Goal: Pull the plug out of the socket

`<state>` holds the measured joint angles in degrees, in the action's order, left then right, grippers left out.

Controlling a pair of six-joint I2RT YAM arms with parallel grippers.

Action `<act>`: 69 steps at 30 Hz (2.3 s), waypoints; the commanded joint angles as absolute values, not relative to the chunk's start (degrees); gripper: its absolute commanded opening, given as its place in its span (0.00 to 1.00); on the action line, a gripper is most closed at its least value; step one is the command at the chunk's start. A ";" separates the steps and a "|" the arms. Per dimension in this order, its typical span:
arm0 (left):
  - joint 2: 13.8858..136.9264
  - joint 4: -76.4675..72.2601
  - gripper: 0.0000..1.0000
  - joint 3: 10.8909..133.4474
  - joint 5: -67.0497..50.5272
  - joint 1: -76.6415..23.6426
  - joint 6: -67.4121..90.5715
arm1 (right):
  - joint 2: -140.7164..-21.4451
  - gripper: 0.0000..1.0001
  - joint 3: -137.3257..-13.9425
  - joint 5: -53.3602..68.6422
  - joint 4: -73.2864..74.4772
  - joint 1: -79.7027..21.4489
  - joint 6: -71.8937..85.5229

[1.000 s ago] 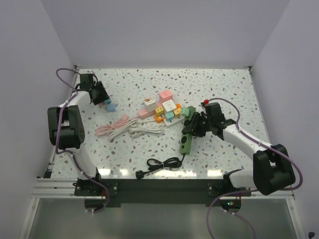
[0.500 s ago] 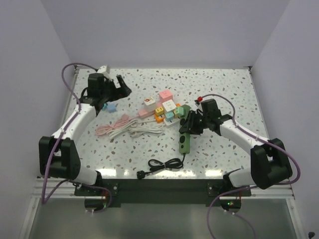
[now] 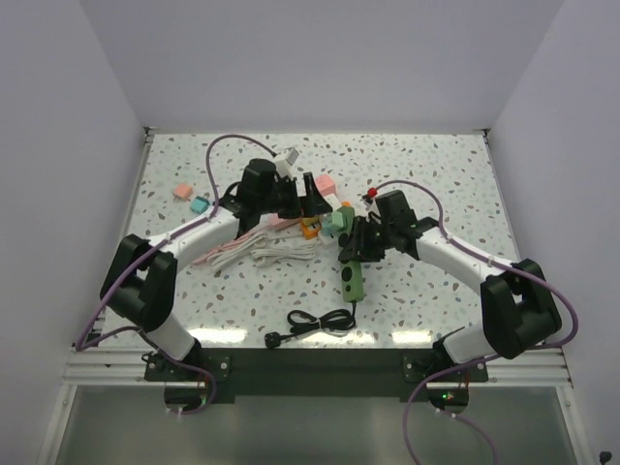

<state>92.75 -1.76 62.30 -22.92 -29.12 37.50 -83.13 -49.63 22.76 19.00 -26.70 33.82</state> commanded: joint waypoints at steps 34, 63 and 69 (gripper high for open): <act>85.45 3.07 0.00 62.23 -24.25 -25.68 41.67 | -84.02 0.00 -52.83 -1.58 37.00 -20.66 42.89; 90.96 26.72 0.00 68.12 7.03 14.15 12.13 | -112.63 0.00 -96.36 -24.42 54.22 2.02 22.42; 98.87 28.30 0.00 73.20 7.47 14.94 10.90 | -124.26 0.00 -113.69 -29.26 56.17 3.08 11.80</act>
